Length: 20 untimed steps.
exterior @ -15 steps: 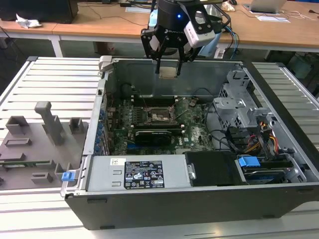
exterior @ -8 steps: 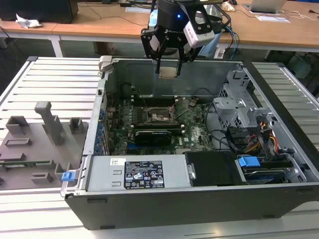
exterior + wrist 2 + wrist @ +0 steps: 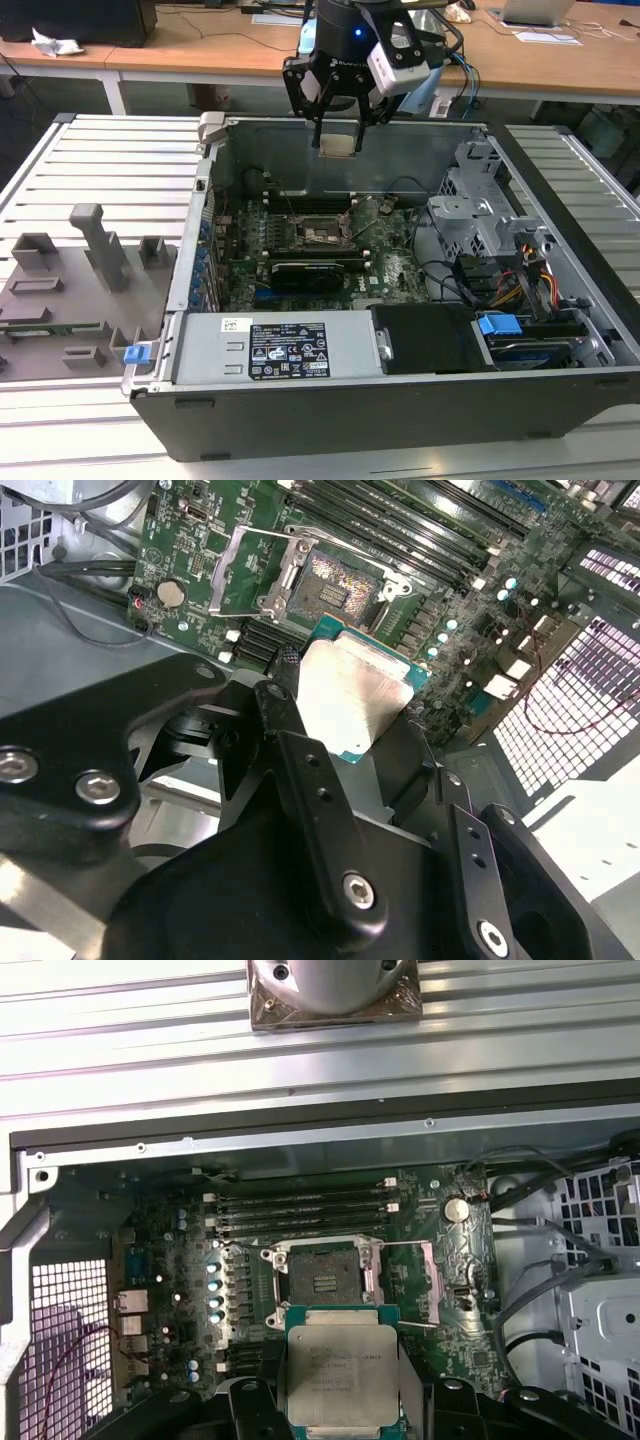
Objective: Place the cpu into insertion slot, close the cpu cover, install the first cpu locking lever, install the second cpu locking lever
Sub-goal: 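Place the cpu into insertion slot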
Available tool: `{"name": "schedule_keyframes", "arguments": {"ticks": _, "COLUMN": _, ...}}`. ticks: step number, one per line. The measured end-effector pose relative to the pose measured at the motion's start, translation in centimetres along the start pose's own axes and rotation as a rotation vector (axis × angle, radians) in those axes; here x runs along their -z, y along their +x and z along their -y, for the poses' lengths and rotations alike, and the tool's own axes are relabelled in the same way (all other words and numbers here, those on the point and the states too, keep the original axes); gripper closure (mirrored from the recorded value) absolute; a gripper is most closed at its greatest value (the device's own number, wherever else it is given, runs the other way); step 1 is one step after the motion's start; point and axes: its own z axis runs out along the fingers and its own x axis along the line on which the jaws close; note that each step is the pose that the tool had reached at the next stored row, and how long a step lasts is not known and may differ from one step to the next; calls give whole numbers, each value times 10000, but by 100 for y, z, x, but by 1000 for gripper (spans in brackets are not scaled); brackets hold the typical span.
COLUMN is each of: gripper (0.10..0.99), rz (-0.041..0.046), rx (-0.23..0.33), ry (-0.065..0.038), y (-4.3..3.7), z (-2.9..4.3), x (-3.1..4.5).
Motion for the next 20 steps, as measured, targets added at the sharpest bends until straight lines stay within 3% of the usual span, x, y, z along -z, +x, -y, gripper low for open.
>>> {"name": "schedule_keyframes", "arguments": {"ticks": 20, "gripper": 549, "rz": 40, "rx": -439, "ry": -9, "y": 0, "z": 0, "x": 0}}
